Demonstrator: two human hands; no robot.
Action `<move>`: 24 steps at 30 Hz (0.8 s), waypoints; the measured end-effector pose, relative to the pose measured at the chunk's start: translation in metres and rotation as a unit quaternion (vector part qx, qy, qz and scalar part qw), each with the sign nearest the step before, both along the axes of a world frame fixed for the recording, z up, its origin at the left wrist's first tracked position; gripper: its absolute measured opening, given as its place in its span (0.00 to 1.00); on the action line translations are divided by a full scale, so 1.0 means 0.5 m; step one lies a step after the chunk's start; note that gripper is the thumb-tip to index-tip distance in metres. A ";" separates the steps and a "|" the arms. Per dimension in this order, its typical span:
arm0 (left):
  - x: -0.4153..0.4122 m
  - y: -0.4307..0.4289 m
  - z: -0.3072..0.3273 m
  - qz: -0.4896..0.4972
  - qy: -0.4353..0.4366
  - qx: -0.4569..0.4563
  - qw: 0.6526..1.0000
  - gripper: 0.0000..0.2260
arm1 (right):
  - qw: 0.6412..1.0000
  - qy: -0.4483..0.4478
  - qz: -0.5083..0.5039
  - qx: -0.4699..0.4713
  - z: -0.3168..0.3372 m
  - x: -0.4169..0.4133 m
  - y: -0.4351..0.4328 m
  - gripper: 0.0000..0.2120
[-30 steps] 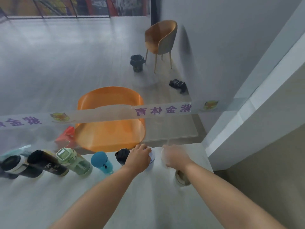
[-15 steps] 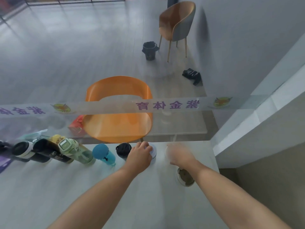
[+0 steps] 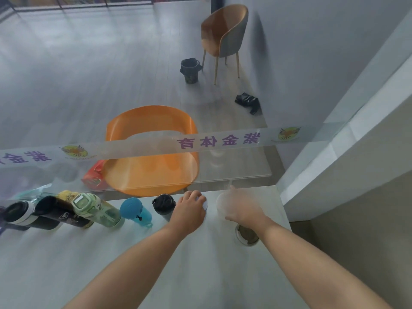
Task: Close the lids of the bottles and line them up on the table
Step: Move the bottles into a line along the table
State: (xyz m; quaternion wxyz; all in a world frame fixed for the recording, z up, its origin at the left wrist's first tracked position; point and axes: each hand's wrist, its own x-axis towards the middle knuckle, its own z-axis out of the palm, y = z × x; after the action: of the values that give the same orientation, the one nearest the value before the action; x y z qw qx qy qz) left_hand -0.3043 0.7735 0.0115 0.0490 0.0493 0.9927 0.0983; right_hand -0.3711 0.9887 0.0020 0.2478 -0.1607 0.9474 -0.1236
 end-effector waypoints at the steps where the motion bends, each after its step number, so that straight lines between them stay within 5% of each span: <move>1: -0.004 0.007 0.004 -0.006 0.002 0.004 1.000 0.15 | 1.000 -0.001 -0.020 -0.009 0.003 0.010 0.012 0.50; 14: -0.066 0.132 0.034 -0.093 -0.022 0.026 0.995 0.17 | 0.997 -0.066 -0.040 0.031 -0.006 0.126 0.087 0.44; 24: -0.103 0.193 -0.008 -0.096 -0.115 -0.036 0.988 0.29 | 0.992 -0.064 -0.105 0.004 -0.010 0.043 0.165 0.36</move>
State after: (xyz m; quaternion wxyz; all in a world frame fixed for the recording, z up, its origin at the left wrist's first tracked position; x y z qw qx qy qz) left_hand -0.3556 0.8699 0.0074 0.1735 0.1306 0.9741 0.0626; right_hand -0.3494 1.0712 -0.0028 0.2941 -0.0507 0.9418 -0.1548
